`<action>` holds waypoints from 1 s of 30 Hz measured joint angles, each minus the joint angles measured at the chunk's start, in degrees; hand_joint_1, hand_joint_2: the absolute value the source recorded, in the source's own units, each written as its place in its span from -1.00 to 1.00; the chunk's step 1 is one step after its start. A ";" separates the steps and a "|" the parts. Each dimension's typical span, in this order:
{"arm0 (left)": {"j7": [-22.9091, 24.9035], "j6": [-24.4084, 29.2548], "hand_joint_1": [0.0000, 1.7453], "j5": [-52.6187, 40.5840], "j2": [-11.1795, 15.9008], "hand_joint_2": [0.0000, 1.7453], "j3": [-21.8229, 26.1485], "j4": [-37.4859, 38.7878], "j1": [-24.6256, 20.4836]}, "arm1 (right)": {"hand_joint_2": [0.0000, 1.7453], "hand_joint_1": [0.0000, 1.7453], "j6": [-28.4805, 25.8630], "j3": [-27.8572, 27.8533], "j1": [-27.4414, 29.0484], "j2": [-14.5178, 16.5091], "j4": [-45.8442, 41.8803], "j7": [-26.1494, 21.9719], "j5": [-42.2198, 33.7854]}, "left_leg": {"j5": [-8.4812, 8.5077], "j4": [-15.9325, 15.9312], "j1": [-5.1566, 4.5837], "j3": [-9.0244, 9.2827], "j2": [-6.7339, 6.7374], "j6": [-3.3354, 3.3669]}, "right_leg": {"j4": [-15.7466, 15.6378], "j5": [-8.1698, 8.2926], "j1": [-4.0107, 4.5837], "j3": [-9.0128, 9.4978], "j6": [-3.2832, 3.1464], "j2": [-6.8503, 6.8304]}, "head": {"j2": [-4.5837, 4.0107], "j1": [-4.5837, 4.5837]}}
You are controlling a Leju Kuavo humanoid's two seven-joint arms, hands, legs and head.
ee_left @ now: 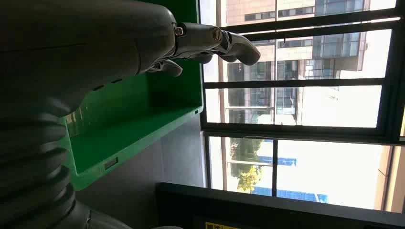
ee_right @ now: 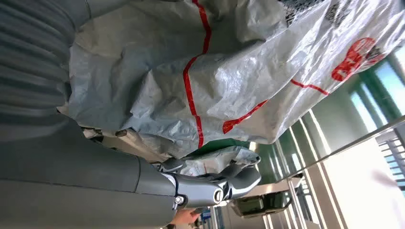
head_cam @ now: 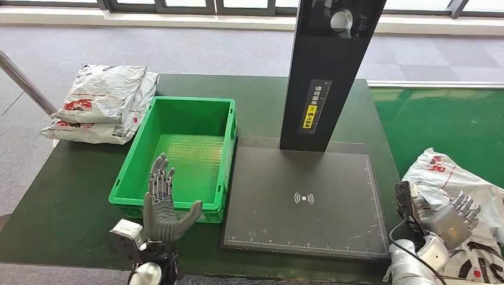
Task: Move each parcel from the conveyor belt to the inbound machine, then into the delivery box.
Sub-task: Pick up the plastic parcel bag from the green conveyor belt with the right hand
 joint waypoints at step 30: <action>0.00 -0.68 -1.00 -0.21 -0.37 1.00 1.58 -1.38 1.78 | 1.00 1.00 0.18 10.36 1.92 -4.70 6.04 20.69 4.22 | -0.01 0.00 -0.02 -0.01 -0.01 0.02 | -0.02 0.02 -0.02 0.01 0.05 -0.02 | 0.00 0.01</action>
